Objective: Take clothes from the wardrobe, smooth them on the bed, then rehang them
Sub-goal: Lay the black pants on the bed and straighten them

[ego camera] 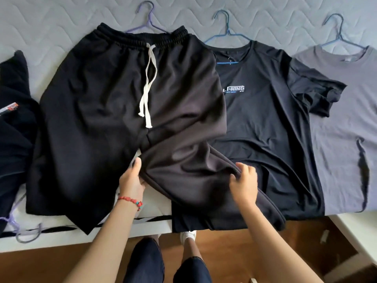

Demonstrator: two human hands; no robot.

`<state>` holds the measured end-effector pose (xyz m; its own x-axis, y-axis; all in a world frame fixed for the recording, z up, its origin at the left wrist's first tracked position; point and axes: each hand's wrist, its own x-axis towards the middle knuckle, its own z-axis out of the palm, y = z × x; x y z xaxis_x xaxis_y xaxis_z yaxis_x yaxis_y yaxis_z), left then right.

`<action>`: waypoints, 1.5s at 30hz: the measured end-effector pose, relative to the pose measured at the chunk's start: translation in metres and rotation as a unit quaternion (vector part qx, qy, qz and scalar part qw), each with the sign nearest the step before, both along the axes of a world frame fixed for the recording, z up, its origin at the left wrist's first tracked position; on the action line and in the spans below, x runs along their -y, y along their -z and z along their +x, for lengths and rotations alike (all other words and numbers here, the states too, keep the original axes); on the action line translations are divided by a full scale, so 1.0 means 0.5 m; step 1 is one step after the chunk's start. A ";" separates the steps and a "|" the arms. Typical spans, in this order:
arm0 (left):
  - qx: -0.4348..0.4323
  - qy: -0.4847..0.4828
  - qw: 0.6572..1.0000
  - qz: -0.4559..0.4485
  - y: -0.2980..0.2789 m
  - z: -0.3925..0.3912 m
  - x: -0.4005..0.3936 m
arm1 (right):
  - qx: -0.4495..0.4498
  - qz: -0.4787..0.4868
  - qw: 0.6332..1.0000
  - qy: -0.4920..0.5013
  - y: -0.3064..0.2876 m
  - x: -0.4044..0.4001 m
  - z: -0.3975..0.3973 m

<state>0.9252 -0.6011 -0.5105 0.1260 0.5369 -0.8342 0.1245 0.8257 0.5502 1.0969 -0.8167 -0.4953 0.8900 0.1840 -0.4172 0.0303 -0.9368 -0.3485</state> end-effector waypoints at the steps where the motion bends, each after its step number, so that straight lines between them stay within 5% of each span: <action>1: 0.017 -0.005 1.000 -0.024 0.001 0.002 0.002 | 0.031 -0.016 0.999 -0.022 0.000 0.014 0.010; 8: -0.097 0.107 0.987 -0.070 0.018 0.000 0.153 | -0.103 -0.089 0.979 -0.153 0.018 0.070 0.037; 13: -0.092 0.044 0.992 -0.077 0.001 -0.012 0.204 | -0.218 -0.017 0.974 -0.056 -0.007 0.109 -0.002; 15: -0.072 0.020 0.994 -0.076 -0.017 -0.032 0.196 | -0.338 0.063 0.939 -0.017 -0.041 0.136 -0.031; 18: 0.022 -0.018 0.990 -0.136 -0.049 -0.071 0.187 | -0.534 0.145 0.831 0.062 -0.077 0.180 -0.087; 21: 0.051 0.024 0.982 -0.181 -0.077 -0.086 0.217 | -0.603 0.126 0.784 0.075 -0.084 0.202 -0.137; 25: -0.123 0.176 0.973 -0.083 -0.074 -0.111 0.273 | -0.597 0.066 0.796 0.073 -0.075 0.202 -0.183; 28: -0.225 0.300 0.927 0.015 -0.070 -0.145 0.272 | -0.519 -0.020 0.854 0.028 -0.068 0.204 -0.205; 30: -0.253 0.366 0.894 0.057 -0.071 -0.164 0.262 | -0.410 -0.085 0.908 -0.007 -0.064 0.209 -0.206; 33: -0.234 0.387 0.890 0.061 -0.076 -0.195 0.232 | -0.317 -0.077 0.944 0.049 -0.072 0.201 -0.202; 42: -0.217 0.291 0.910 0.201 -0.127 -0.293 0.017 | -0.355 0.100 0.925 0.091 -0.068 -0.037 -0.280; 45: -0.258 0.271 0.882 0.285 -0.138 -0.346 -0.077 | -0.375 0.152 0.911 0.080 -0.055 -0.150 -0.340</action>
<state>0.7523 -0.5627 -0.4413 0.1762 0.8656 -0.4688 0.7720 0.1740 0.6114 0.9270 -0.7419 -0.4678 0.4015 0.2857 -0.8701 -0.4516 -0.7648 -0.4595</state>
